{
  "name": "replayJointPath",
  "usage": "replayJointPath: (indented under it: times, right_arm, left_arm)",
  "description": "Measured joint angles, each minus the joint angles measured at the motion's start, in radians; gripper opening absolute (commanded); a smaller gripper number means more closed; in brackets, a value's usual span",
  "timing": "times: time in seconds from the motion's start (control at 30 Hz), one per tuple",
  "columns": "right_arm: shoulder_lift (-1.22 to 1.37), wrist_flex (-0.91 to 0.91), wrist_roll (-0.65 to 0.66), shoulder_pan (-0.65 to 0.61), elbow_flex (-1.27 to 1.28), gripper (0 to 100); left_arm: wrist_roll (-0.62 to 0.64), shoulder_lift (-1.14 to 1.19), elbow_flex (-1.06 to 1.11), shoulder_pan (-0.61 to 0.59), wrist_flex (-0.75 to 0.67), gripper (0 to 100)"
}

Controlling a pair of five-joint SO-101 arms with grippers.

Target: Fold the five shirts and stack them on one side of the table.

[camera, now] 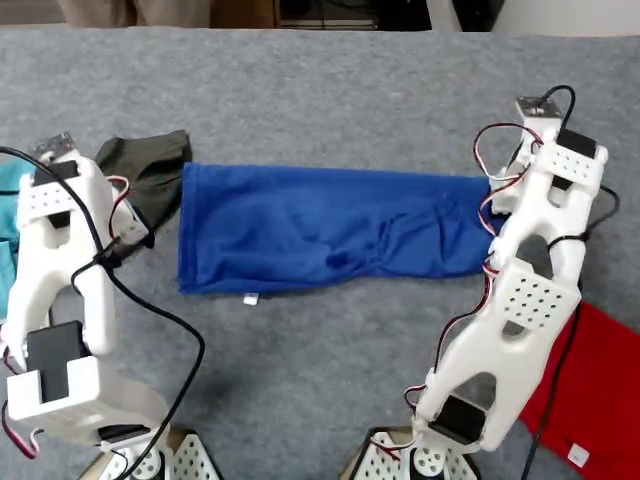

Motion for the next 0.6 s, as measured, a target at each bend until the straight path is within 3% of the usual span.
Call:
replayJointPath:
  times: [0.1, 0.37, 0.6]
  right_arm:
    - [0.000, 0.000, 0.017, 0.000, 0.000, 1.1]
    - [0.000, -0.002, 0.057, 0.000, 0.000, 15.4]
    - [-0.037, 0.006, 0.069, 0.026, 0.000, 15.5]
  left_arm:
    - [0.002, 0.003, -0.038, 0.012, 0.017, 20]
    - [0.020, 0.003, -0.055, 0.187, 0.015, 22]
    - [0.029, 0.023, -0.018, 0.218, -0.138, 22]
